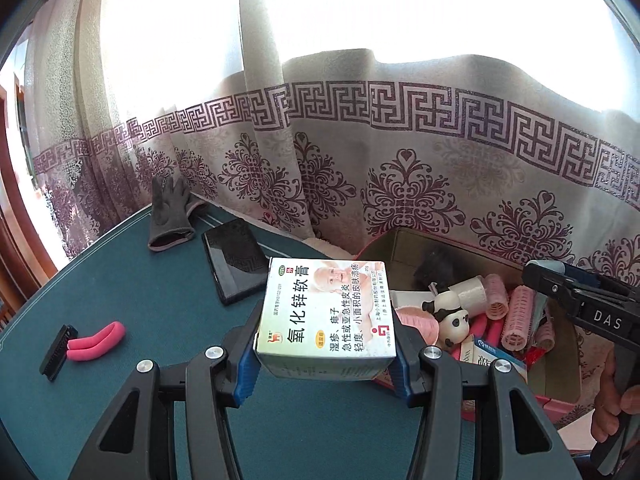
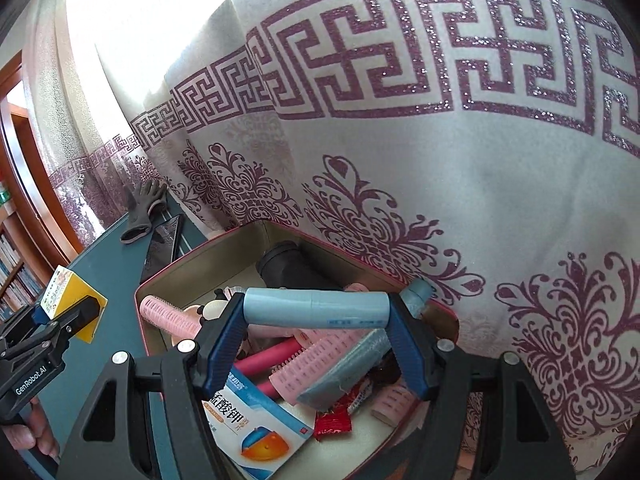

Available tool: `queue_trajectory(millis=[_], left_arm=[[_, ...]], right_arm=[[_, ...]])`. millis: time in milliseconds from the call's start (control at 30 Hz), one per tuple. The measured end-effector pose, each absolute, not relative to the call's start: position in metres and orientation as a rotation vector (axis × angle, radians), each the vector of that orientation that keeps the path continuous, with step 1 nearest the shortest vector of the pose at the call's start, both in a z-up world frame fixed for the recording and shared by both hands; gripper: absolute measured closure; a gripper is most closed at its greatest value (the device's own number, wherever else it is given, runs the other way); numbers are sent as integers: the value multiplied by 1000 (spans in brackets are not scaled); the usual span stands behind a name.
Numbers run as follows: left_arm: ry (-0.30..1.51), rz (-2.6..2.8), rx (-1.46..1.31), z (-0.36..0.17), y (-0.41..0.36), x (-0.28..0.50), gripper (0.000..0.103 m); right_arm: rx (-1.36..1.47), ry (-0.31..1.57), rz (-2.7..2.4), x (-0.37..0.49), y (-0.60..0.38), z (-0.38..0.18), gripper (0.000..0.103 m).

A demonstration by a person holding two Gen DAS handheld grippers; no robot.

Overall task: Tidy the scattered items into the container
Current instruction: 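Lower the box and tube into the red tin and open both tools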

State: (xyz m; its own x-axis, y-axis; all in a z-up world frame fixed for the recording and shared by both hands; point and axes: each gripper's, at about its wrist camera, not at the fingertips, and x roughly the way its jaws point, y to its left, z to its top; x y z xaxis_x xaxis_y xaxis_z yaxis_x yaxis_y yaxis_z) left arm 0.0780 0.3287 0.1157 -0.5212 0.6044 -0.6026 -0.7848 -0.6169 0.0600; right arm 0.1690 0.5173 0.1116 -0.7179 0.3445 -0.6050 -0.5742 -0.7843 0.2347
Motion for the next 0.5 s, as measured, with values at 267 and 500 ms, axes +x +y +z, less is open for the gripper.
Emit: queue_trajectory(millis=[267,500], left_arm=[[434,2123,-671,121,354,81,49],[425,2091,-668,124,373,82,49]], right_arm=[[-732,566,2446,173,526,112,31],[-743,565,2459,172,527,109,31]])
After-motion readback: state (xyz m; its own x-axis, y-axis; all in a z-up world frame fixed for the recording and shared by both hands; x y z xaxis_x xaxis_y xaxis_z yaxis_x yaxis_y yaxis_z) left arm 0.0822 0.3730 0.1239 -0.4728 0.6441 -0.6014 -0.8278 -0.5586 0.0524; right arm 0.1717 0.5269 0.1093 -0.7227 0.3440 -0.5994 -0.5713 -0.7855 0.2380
